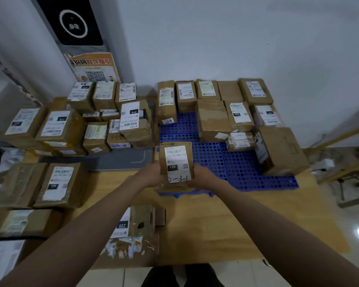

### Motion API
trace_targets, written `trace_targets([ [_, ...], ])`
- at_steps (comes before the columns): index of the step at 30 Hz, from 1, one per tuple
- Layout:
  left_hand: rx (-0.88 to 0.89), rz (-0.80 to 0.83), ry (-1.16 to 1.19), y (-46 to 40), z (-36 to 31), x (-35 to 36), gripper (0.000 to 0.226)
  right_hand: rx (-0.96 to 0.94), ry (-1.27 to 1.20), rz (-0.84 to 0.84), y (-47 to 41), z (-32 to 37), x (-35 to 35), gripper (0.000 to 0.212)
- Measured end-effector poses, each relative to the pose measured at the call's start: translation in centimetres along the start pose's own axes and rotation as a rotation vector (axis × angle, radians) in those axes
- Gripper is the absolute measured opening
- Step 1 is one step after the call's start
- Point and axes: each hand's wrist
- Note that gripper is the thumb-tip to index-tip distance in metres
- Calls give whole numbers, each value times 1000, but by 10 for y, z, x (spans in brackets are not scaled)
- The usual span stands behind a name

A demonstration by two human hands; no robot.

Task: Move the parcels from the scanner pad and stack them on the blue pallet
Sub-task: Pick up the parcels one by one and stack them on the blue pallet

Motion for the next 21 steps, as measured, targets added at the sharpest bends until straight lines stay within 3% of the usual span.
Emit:
trace_targets([
  [11,-17,3,-58,-42,-51,4,49,2,-6,47,-36,-48,-38,57],
  [21,-191,27,-111,-105,-55,-28,53,-48,-55,88,-110,-47,-60,65],
])
Point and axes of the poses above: each hand's wrist, its own y-axis away from the middle knuckle, its own x-axis out of the palm, z = x × y, and after that the axes turned 13 degrees about -x, right-handed
